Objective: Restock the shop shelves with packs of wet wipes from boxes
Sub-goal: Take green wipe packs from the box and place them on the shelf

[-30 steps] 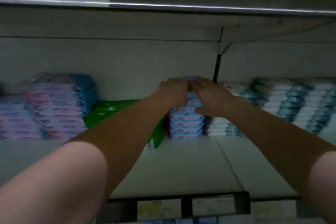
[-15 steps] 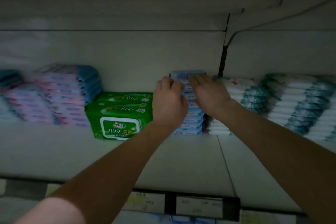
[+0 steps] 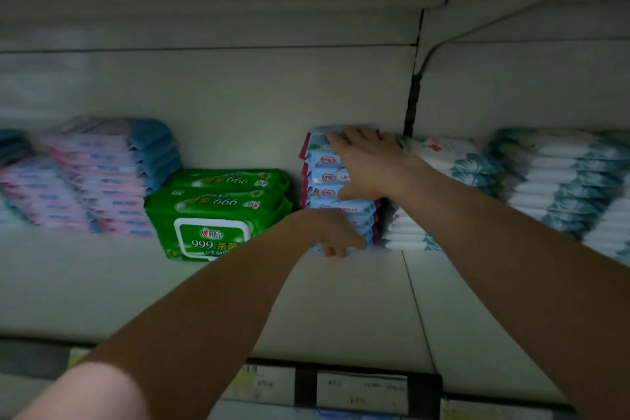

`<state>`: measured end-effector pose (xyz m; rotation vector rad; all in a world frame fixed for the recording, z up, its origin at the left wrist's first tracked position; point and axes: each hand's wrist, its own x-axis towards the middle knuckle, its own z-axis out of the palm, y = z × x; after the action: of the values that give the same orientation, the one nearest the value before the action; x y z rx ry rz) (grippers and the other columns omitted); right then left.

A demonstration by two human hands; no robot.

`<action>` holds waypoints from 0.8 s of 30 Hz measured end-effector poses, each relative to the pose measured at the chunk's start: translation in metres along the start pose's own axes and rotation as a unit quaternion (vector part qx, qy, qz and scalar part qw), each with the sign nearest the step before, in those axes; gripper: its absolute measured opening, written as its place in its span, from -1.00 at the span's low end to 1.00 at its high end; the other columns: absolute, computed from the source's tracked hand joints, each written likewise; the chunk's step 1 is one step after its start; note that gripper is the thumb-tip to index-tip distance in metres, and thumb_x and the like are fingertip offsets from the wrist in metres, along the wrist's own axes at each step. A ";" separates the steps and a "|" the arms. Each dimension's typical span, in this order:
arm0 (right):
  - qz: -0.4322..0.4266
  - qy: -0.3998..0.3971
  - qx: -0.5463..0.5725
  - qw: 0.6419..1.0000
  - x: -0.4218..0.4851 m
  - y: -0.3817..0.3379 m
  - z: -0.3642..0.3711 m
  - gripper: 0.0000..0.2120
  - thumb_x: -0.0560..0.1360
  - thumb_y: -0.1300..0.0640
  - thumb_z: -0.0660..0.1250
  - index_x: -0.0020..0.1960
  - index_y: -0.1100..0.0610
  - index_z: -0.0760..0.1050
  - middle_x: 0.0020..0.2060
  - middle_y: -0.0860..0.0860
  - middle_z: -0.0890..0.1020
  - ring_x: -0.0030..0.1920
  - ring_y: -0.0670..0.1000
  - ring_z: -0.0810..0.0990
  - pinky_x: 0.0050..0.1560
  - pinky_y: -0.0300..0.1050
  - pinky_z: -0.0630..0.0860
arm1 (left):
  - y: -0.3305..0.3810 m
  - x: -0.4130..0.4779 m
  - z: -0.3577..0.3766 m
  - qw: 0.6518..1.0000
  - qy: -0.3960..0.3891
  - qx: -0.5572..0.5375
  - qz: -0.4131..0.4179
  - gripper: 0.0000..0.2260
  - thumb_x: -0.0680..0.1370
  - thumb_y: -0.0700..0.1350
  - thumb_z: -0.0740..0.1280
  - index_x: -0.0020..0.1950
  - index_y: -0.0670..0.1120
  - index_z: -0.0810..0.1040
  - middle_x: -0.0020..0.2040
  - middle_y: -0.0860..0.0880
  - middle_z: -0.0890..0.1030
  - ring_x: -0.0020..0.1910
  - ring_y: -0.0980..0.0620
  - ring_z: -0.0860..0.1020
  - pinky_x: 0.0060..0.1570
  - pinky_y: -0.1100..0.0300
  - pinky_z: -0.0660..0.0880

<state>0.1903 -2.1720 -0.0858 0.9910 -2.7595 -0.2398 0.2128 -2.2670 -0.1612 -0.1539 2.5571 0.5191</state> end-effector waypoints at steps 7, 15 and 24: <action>-0.011 0.018 0.017 1.000 0.005 0.003 0.007 -0.10 0.45 -0.09 0.40 0.56 0.08 -0.08 0.49 0.12 0.12 0.48 0.16 0.11 0.46 0.19 0.11 | -0.002 0.002 -0.001 0.997 0.007 -0.078 -0.015 -0.78 0.52 0.07 0.23 -0.11 -0.07 0.38 -0.18 -0.03 0.58 -0.36 0.04 0.38 -0.48 0.34 0.32; -0.019 0.025 0.035 0.999 0.002 -0.001 0.010 -0.21 0.52 -0.11 0.32 0.55 0.06 -0.06 0.50 0.12 0.10 0.49 0.16 0.09 0.37 0.20 0.23 | 0.006 -0.031 -0.023 0.992 0.107 0.013 0.068 -0.80 0.59 0.04 0.23 0.01 -0.08 0.51 -0.11 0.02 0.54 -0.19 0.09 0.48 -0.04 0.24 0.45; 0.009 -0.032 0.095 0.995 -0.028 0.044 -0.031 -0.74 0.48 0.03 0.39 0.10 0.10 0.46 0.12 0.10 0.49 0.04 0.08 0.50 -0.02 -0.12 0.47 | 0.053 -0.074 -0.034 0.985 0.097 0.046 0.136 -0.66 0.57 0.05 0.28 0.14 -0.20 0.58 -0.01 -0.09 0.57 -0.09 0.01 0.50 0.05 0.08 0.53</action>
<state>0.1923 -2.1233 -0.0504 1.0190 -2.8897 -0.0064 0.2497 -2.2305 -0.0786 0.1887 2.8059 0.5055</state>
